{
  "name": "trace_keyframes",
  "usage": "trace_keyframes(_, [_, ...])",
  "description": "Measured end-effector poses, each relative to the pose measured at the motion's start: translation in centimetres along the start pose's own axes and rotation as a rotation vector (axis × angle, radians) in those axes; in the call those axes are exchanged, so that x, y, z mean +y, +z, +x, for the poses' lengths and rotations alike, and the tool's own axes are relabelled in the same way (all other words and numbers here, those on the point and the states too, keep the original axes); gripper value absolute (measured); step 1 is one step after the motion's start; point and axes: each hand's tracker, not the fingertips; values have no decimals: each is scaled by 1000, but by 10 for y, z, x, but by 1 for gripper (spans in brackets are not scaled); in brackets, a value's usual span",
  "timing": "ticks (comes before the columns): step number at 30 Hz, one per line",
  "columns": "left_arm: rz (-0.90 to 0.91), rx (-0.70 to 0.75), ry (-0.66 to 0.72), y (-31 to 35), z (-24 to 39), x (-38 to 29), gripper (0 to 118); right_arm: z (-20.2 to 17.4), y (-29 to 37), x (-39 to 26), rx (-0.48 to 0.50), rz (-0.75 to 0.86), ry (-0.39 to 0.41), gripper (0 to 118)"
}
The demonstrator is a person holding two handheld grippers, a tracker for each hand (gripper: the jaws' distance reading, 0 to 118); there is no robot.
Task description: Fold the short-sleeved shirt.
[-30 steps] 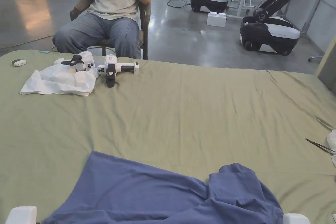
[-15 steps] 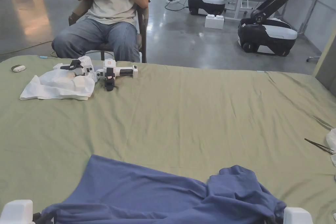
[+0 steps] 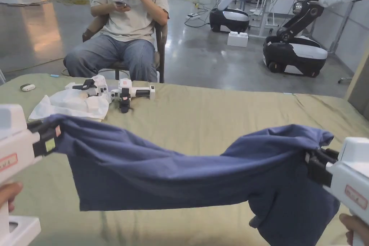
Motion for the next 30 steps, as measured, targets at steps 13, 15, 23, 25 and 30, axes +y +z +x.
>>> trace_keyframes(13, [57, -1, -56, 1, 13, 49, 2, -11, 5, 57, 0, 66, 17, 10])
trace_keyframes(15, [59, 4, -62, 2, 13, 41, 3, -12, 5, 55, -5, 71, 18, 10])
trace_keyframes(23, [-25, 47, -67, -22, -2, 5, 2, -9, -21, 34, -42, 16, 28, 10])
trace_keyframes(25, [-45, 49, -65, -24, -5, -6, 2, -10, -22, 25, -47, -2, 29, 10])
trace_keyframes(30, [-92, 49, -46, -15, -10, -36, 3, -8, -16, 0, -37, -32, 22, 10])
